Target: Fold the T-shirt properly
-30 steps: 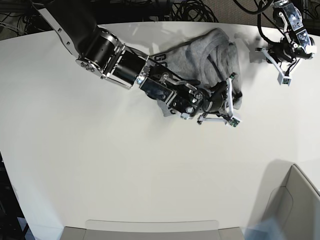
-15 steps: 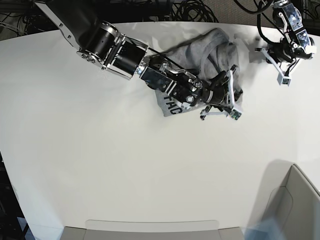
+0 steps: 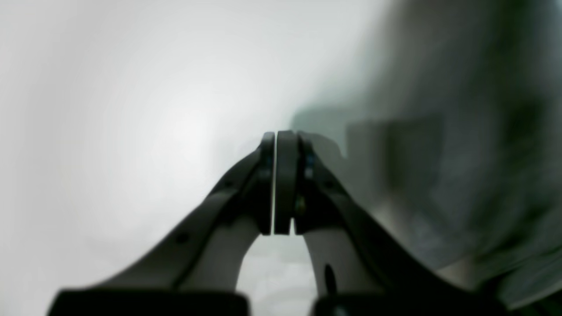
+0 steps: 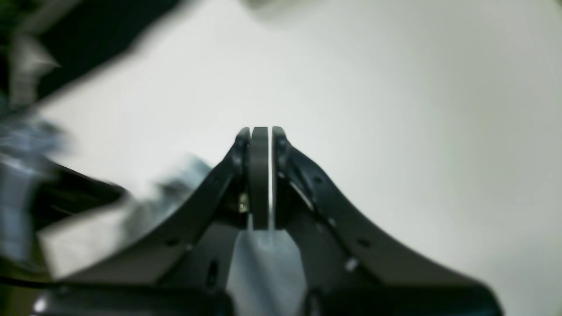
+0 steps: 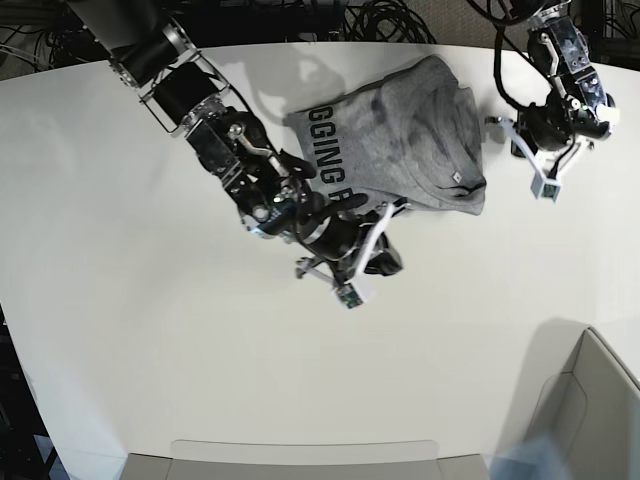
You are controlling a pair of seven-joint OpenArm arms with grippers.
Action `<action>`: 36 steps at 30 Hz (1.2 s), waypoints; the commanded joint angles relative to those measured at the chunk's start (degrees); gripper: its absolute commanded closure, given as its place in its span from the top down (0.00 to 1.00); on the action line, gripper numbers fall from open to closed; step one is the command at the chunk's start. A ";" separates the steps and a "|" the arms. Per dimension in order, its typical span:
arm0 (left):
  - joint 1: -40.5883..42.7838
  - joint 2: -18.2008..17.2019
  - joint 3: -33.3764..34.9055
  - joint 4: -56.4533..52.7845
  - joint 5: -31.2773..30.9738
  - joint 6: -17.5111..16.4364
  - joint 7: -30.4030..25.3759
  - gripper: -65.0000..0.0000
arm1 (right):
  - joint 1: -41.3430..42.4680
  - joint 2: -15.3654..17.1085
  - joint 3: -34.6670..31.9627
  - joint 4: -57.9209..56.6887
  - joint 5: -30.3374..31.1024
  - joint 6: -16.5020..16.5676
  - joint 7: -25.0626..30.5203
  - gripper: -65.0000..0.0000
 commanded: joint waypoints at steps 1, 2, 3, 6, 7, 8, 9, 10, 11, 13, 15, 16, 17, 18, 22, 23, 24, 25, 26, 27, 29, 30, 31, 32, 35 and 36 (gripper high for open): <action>-1.00 -0.61 -0.58 4.00 0.47 0.18 -0.55 0.00 | -0.70 -0.64 1.14 3.19 1.56 0.86 1.07 0.02; -1.27 0.10 -0.58 6.46 0.38 0.18 -0.55 0.00 | -2.29 0.77 2.99 4.86 1.56 0.59 0.63 0.02; -1.27 0.80 -0.58 8.57 0.38 0.18 -0.55 0.00 | -4.04 2.09 4.74 6.09 1.56 0.50 0.46 0.02; -1.09 3.44 0.47 11.65 0.30 0.18 -0.64 0.00 | -9.23 5.87 9.67 8.64 1.56 0.50 0.37 0.02; -1.09 3.61 2.32 11.56 0.30 0.18 -0.81 0.00 | -10.81 6.92 10.72 8.99 1.56 0.50 0.37 0.02; -1.00 3.26 5.04 11.47 0.30 0.18 -0.81 0.00 | -12.48 8.07 11.78 9.43 1.56 0.50 0.37 0.02; -0.83 3.17 7.59 11.47 0.38 0.18 -0.81 0.00 | -13.71 8.95 12.48 9.52 1.56 0.77 0.37 0.02; -0.21 3.17 10.14 11.47 0.56 0.18 -0.81 0.00 | -15.12 9.74 13.01 9.60 1.56 0.86 0.37 0.02; 0.75 3.17 12.08 11.47 0.56 0.18 -0.99 0.00 | -16.26 10.26 13.36 9.69 1.56 0.86 0.46 0.02; 2.42 3.17 14.89 11.47 0.65 0.18 -1.25 0.00 | -18.20 11.06 13.71 9.69 1.56 0.86 0.72 0.02; 3.30 3.17 16.12 11.47 0.65 0.18 -2.31 0.00 | -19.34 11.94 13.80 9.69 1.56 0.86 0.81 0.02; 3.92 3.26 16.65 11.47 0.65 0.18 -3.45 0.00 | -19.78 12.46 13.80 9.60 1.56 0.86 0.81 0.02; 4.97 3.26 17.26 11.21 0.74 0.18 -4.42 0.00 | -20.22 12.81 13.80 9.43 1.56 0.94 0.81 0.02; 5.94 3.17 17.97 10.68 0.74 0.18 -5.47 0.00 | -20.48 12.99 13.80 9.34 1.47 0.94 0.81 0.02; 8.05 2.03 18.85 7.34 0.82 0.18 -8.02 0.00 | -21.19 13.61 13.45 9.34 1.29 0.94 0.55 0.02; 8.40 1.06 18.85 5.76 0.82 0.18 -8.64 0.00 | -21.19 13.61 13.27 9.25 1.29 0.94 0.37 0.02; 8.58 0.45 18.85 4.35 0.82 0.18 -9.34 0.00 | -21.10 13.61 13.18 9.17 1.29 0.94 0.37 0.02; 8.67 -0.08 18.76 2.94 0.82 0.18 -10.05 0.00 | -21.10 13.61 13.18 8.64 1.29 1.03 0.37 0.02; 8.67 -0.78 18.76 1.27 0.82 0.18 -10.92 0.00 | -21.10 13.52 13.18 8.02 1.29 1.03 0.37 0.02; 8.67 -1.31 18.76 -0.49 0.82 0.18 -11.80 0.00 | -20.92 13.52 12.66 7.23 1.29 1.03 0.37 0.02; 8.40 -2.45 18.76 -3.56 0.82 0.18 -13.12 0.00 | -19.60 13.69 9.58 5.30 1.29 1.03 0.37 0.02; 8.40 -3.16 18.76 -4.62 0.82 0.18 -13.65 0.00 | -18.81 13.87 7.29 4.15 1.29 1.03 0.37 0.02; 8.31 -3.68 18.76 -5.32 0.82 0.18 -13.91 0.00 | -18.11 14.48 5.18 2.92 1.29 1.03 0.37 0.02; 8.23 -4.12 18.76 -5.67 0.82 0.18 -14.00 0.00 | -17.41 14.66 3.16 1.96 1.29 1.03 0.37 0.02; 5.68 -6.76 19.29 -6.02 0.82 0.18 -13.74 0.00 | -15.21 14.40 -3.87 -0.42 1.29 1.03 0.72 0.02; 4.36 -7.55 19.29 -6.20 0.82 0.18 -13.47 0.00 | -14.59 13.69 -6.07 -0.94 1.29 1.03 0.81 0.01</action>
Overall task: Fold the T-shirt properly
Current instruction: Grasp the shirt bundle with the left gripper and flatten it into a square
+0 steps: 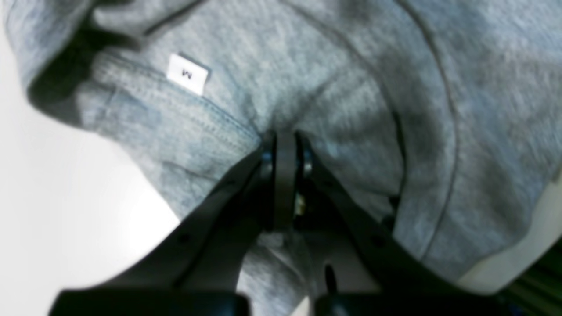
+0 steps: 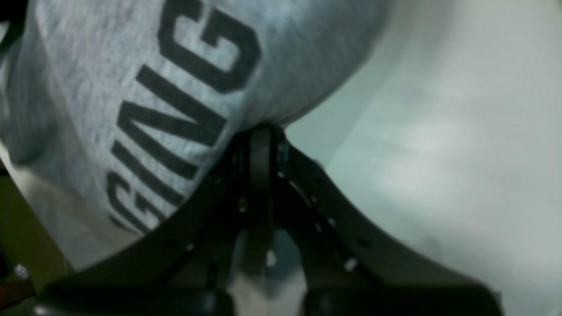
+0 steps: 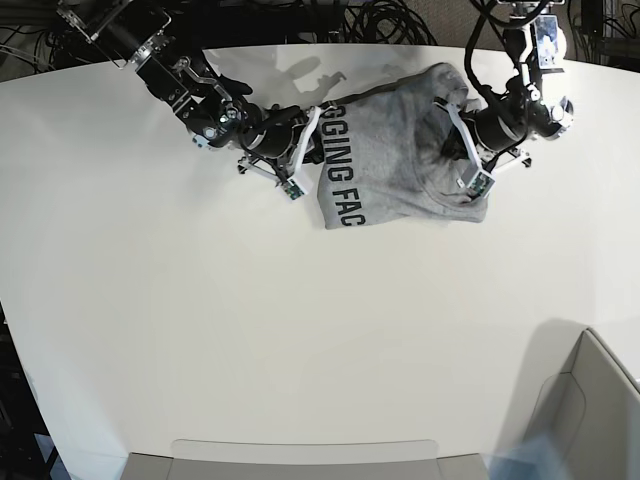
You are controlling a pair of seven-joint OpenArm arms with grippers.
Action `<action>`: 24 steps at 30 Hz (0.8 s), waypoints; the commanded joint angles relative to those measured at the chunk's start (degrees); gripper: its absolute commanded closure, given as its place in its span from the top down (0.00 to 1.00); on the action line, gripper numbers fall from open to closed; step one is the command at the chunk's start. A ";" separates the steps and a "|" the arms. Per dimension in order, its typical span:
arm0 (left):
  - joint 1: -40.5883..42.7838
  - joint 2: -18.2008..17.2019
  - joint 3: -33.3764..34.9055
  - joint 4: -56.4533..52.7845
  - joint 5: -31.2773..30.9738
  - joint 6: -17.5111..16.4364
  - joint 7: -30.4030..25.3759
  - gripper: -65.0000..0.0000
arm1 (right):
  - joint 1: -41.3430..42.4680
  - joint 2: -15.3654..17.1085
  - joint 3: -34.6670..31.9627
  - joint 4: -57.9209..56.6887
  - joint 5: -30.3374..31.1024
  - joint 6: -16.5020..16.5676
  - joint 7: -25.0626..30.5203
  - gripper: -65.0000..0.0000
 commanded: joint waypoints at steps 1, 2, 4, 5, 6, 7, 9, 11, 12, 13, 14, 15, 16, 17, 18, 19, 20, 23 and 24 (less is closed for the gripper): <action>-1.94 -1.72 -0.38 -0.17 2.79 1.17 1.43 0.00 | 0.69 -0.82 -1.99 -0.47 -0.22 -0.04 -1.68 0.01; -3.17 -2.42 -0.30 -0.61 2.79 1.17 1.43 0.00 | 1.13 -1.44 -3.66 -0.99 -0.30 -0.04 -1.68 0.01; -6.08 -3.21 1.11 -1.75 2.79 1.17 1.52 0.00 | 2.10 -2.85 -6.39 -2.23 -0.30 -0.04 -1.68 0.01; -7.92 -3.48 2.52 -2.46 2.79 1.17 1.61 0.00 | 2.71 -3.81 -7.97 -3.10 -0.30 -0.04 -1.68 0.01; -9.68 -4.00 4.01 -3.16 2.79 1.17 1.96 0.00 | 3.15 -4.52 -9.20 -4.07 -0.30 -0.04 -1.68 0.01; -11.79 -4.09 5.95 -4.21 2.79 1.17 2.84 0.00 | 3.85 -5.48 -10.78 -5.04 -0.30 -0.04 -1.68 0.01; -16.45 -3.92 10.16 -6.32 2.79 1.17 4.51 0.00 | 5.08 -7.51 -14.12 -7.24 -1.18 -0.04 -1.59 0.01; -20.67 -3.48 13.51 -8.17 2.79 1.17 5.48 0.00 | 5.52 -9.62 -16.41 -8.56 -4.08 -0.13 -1.59 0.01; -22.51 -2.42 14.91 -9.23 2.79 1.17 5.56 0.00 | 5.35 -10.58 -17.11 -8.73 -6.02 -0.13 -1.59 0.01; -23.83 -1.81 15.79 -10.10 2.79 1.17 5.56 0.00 | 5.17 -11.20 -17.46 -8.73 -7.69 -0.22 -1.59 0.01; -25.33 -1.19 16.58 -11.25 2.79 1.17 5.56 0.00 | 4.65 -11.64 -17.64 -8.56 -9.01 -0.22 -1.59 0.01; -27.00 -0.58 17.29 -12.30 2.79 1.17 5.56 0.00 | 3.68 -11.64 -17.11 -7.85 -9.80 -0.22 -1.68 0.01; -28.05 -0.58 17.64 -12.92 2.79 1.17 5.56 0.00 | 3.15 -11.37 -17.11 -6.88 -10.15 -0.22 -1.68 0.01; -29.20 -0.14 18.16 -13.45 2.79 1.17 5.65 0.00 | 2.71 -11.02 -17.11 -5.65 -10.59 -0.30 -1.68 0.01; -30.08 0.04 18.16 -13.53 2.79 1.17 6.00 0.00 | 2.36 -10.14 -17.11 -4.34 -10.85 -0.48 -1.68 0.01; -30.87 0.13 17.99 -13.53 2.79 1.17 6.53 0.00 | 1.92 -8.65 -17.02 -2.58 -11.12 -0.57 -1.68 0.01; -31.66 0.13 17.90 -13.36 2.79 1.17 7.15 0.00 | 1.48 -7.24 -17.02 -0.82 -11.38 -0.57 -1.68 0.01; -33.94 0.13 17.64 -12.13 2.70 1.17 9.87 0.00 | -0.54 -3.20 -14.30 5.69 -11.29 -0.74 -1.68 0.01; -34.30 0.13 17.55 -10.90 2.70 1.17 10.93 0.00 | -2.04 -2.06 -11.57 7.80 -11.21 -0.74 -1.68 0.01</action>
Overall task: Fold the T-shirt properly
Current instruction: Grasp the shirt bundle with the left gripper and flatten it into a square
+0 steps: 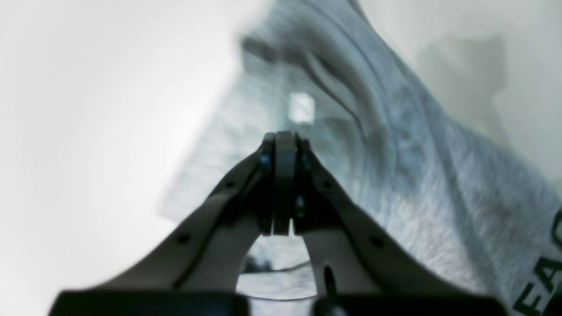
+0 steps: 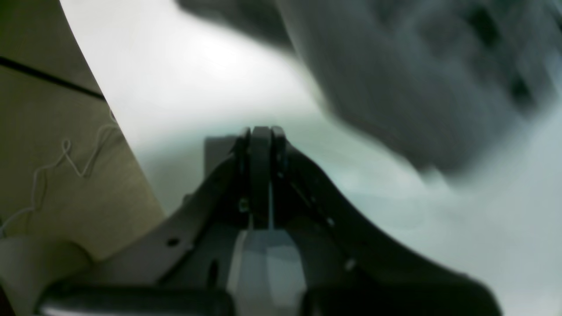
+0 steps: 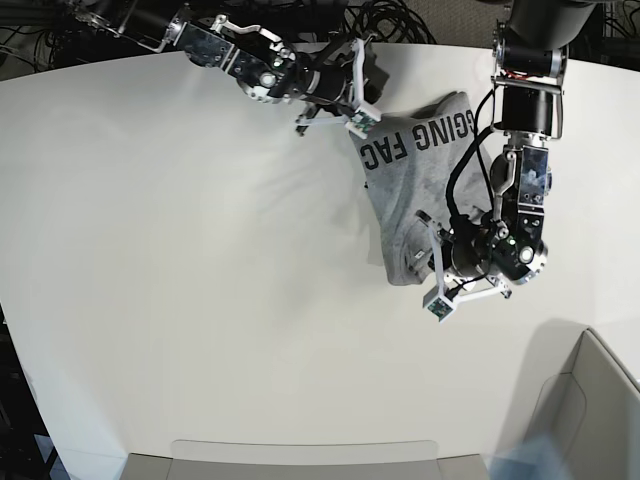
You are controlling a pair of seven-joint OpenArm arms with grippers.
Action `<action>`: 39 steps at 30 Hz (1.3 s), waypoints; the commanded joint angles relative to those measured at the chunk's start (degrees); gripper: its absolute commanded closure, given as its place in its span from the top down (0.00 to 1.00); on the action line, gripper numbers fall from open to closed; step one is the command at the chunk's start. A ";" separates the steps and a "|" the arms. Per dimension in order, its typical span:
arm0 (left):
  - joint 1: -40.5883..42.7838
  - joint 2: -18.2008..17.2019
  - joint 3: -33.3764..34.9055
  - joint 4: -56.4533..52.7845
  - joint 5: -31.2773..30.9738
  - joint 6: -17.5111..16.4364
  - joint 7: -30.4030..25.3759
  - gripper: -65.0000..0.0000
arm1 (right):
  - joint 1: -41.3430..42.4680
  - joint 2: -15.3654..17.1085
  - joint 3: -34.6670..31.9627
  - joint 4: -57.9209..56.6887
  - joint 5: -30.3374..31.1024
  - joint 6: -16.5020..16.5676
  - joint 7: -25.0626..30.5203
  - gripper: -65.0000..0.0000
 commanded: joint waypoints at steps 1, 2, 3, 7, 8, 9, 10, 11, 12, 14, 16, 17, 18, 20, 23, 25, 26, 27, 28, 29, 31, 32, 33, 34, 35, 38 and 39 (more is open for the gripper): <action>-1.44 -0.22 -0.86 2.99 -0.60 -0.10 0.27 0.00 | -1.00 0.66 3.55 2.95 0.01 0.09 1.09 0.01; -1.27 -0.13 -1.91 4.93 -0.60 -0.10 1.06 0.00 | -2.58 1.28 7.06 4.71 -0.26 0.09 1.09 0.01; -0.92 0.22 -3.05 6.69 -0.60 -0.10 1.85 0.00 | -4.07 1.54 10.58 6.12 -0.26 0.09 1.09 0.01; 4.71 3.91 -11.93 16.53 -0.60 -0.10 6.11 0.00 | -8.03 2.68 24.12 9.11 0.01 0.53 0.65 0.01; 6.82 5.49 -13.87 19.26 -0.60 -0.10 6.11 0.00 | -8.47 3.12 26.67 9.11 0.10 0.70 0.65 0.01; 9.02 6.55 -15.19 21.54 -0.60 -0.10 6.11 0.00 | -8.56 3.74 28.34 9.02 0.10 0.70 0.65 0.01; 11.57 7.60 -15.98 23.48 -0.60 -0.10 6.11 0.00 | -8.73 4.44 29.66 8.85 0.10 0.70 0.57 0.01; 13.94 8.22 -16.24 24.71 -0.60 -0.10 6.11 0.00 | -9.17 5.14 30.54 8.85 0.10 0.70 0.39 0.01; 16.40 8.75 -16.07 25.67 -0.60 -0.10 5.54 0.00 | -9.26 5.67 31.33 8.85 0.10 0.70 -0.49 0.01; 20.97 10.06 -15.80 26.55 -0.60 -0.10 2.38 0.00 | -9.35 6.02 32.56 8.85 0.01 0.70 -2.16 0.01; 24.93 11.12 -16.24 26.55 -0.60 -0.10 -1.23 0.00 | -9.44 5.76 33.53 8.85 -0.26 0.70 -2.95 0.01; 26.42 11.47 -16.24 26.55 -0.60 -0.10 -2.81 0.00 | -9.88 5.76 33.88 8.85 -0.26 0.70 -3.04 0.01; 27.92 11.91 -16.24 26.38 -0.60 -0.10 -4.13 0.00 | -10.23 5.85 33.97 8.85 -0.26 0.70 -2.69 0.01; 29.94 12.44 -15.80 26.20 -0.60 -0.10 -5.80 0.00 | -10.58 5.93 34.23 8.85 -0.26 0.70 -2.69 0.01; 30.91 12.53 -16.07 23.48 -0.60 -0.10 -7.38 0.00 | -10.58 6.02 33.88 8.85 -0.26 0.70 -2.78 0.01; 30.56 12.17 -16.24 19.96 -0.60 -0.10 -8.35 0.00 | -10.58 5.76 33.79 8.85 -0.26 0.79 -2.95 0.01; 30.56 11.65 -16.24 18.20 -0.51 -0.10 -8.52 0.00 | -10.58 5.76 33.79 8.85 -0.26 0.79 -2.95 0.01; 30.47 10.77 -16.07 16.27 -0.51 -0.10 -8.52 0.00 | -10.58 5.67 33.79 8.93 -0.26 0.79 -2.95 0.01; 29.68 9.98 -15.71 13.81 -0.51 -0.10 -8.70 0.00 | -10.58 5.67 33.70 8.93 -0.26 0.79 -2.95 0.01; 28.53 9.54 -15.63 11.43 -0.51 -0.10 -9.14 0.00 | -10.58 5.67 33.70 8.93 -0.26 0.79 -2.95 0.01; 27.48 8.92 -15.63 6.69 -0.51 -0.10 -10.72 0.00 | -10.58 5.67 33.70 9.02 -0.26 0.79 -3.04 0.01; 27.48 8.22 -15.63 4.66 -0.51 -0.10 -11.78 0.00 | -10.67 5.67 33.70 9.02 -0.26 0.79 -3.04 0.01; 27.39 7.08 -15.54 2.82 -0.51 -0.10 -13.01 0.00 | -10.75 5.67 33.70 9.02 -0.26 0.79 -3.04 0.01; 27.39 5.93 -14.57 0.80 -0.51 -0.10 -14.50 0.00 | -11.11 5.67 33.70 9.02 -0.26 0.79 -3.04 0.01; 27.39 4.09 -13.52 -1.14 -0.51 -0.10 -16.17 0.00 | -11.28 5.67 33.70 9.11 -0.26 0.79 -3.04 0.01; 27.39 -1.63 -10.35 -5.71 -0.51 -0.10 -20.13 0.00 | -11.37 5.76 33.70 9.11 -0.26 0.79 -3.04 0.01; 27.39 -3.12 -9.82 -6.85 -0.51 -0.10 -21.10 0.00 | -11.37 5.76 33.70 9.11 -0.26 0.79 -3.04 0.01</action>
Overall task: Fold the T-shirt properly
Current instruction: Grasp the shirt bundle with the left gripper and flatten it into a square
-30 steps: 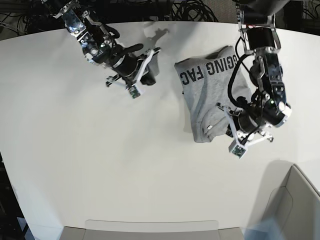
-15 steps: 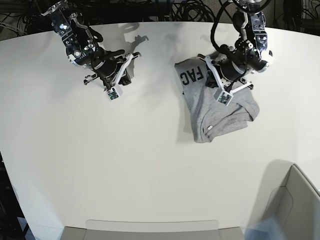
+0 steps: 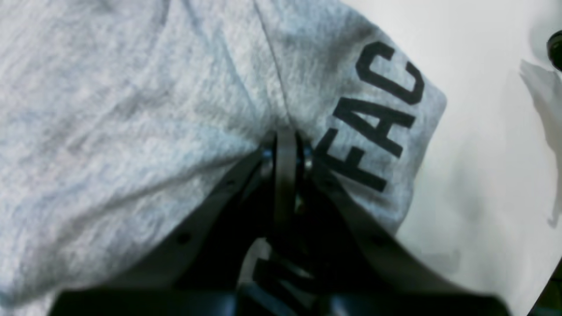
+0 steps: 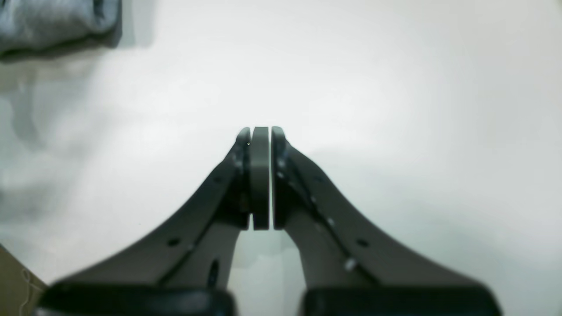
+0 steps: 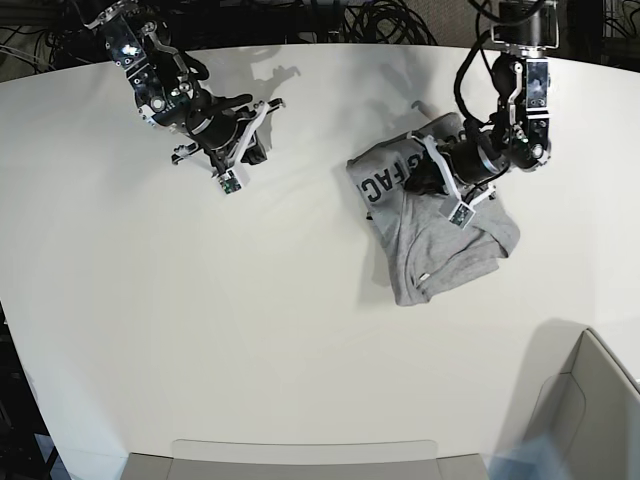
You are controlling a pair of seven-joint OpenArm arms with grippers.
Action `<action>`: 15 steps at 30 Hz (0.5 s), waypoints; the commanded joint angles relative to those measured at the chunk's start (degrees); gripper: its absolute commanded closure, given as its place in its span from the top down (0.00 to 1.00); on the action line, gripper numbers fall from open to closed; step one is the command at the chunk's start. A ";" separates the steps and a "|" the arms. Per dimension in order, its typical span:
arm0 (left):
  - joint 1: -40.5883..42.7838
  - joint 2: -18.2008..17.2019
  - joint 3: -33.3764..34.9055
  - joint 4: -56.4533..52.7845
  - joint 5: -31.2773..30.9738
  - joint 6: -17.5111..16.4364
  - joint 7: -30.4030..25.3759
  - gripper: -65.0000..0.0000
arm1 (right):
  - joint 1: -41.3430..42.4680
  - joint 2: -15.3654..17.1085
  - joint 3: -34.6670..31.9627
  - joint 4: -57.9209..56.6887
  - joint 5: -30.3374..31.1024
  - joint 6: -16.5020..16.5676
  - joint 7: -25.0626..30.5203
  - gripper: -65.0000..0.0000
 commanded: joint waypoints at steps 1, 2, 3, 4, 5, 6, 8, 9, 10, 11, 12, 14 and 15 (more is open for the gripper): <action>0.70 -3.00 0.03 -2.80 8.34 2.96 6.02 0.00 | 0.69 0.40 0.30 1.20 0.33 0.16 1.07 0.01; 0.70 -4.41 0.21 -4.29 8.34 2.96 4.97 0.00 | 0.69 0.40 0.30 1.20 0.33 0.16 1.07 0.01; 0.70 -6.17 0.39 -5.70 8.34 2.96 3.65 0.00 | 0.69 0.40 0.30 1.20 0.33 0.16 1.07 0.01; 0.70 -8.01 0.39 -7.19 8.34 2.96 2.33 0.00 | 0.69 0.32 0.30 1.20 0.33 0.16 1.07 0.01; 0.70 -9.33 0.39 -8.51 8.34 2.96 1.28 0.00 | 0.69 0.32 0.30 1.20 0.33 0.16 1.07 0.01; 0.70 -10.91 0.39 -10.18 8.34 2.96 -0.13 0.00 | 0.69 0.32 0.30 1.20 0.33 0.16 1.16 0.01; 0.62 -13.73 0.39 -13.08 8.34 2.96 -2.59 0.00 | 0.78 0.32 0.30 1.20 0.33 0.16 1.16 0.01; 0.62 -15.13 0.39 -14.14 8.34 2.96 -3.82 0.00 | 0.78 0.32 0.30 1.20 0.33 0.16 1.16 0.01; 0.62 -16.28 0.39 -14.93 8.34 2.96 -4.70 0.00 | 0.78 0.32 0.30 1.20 0.33 0.16 1.16 0.01; 0.62 -17.42 0.39 -15.63 8.34 2.96 -5.67 0.00 | 0.78 0.32 0.30 1.20 0.33 0.16 1.16 0.01; 0.62 -18.30 0.39 -16.25 8.34 2.96 -6.46 0.00 | 0.78 0.23 0.30 1.20 0.33 0.16 1.16 0.01; 0.53 -20.06 0.39 -17.21 8.34 2.96 -7.78 0.00 | 0.78 0.23 0.30 1.20 0.33 0.16 1.16 0.01; 0.44 -20.58 0.21 -17.30 8.34 2.96 -8.13 0.00 | 0.78 0.23 0.30 1.28 0.33 0.16 1.25 0.01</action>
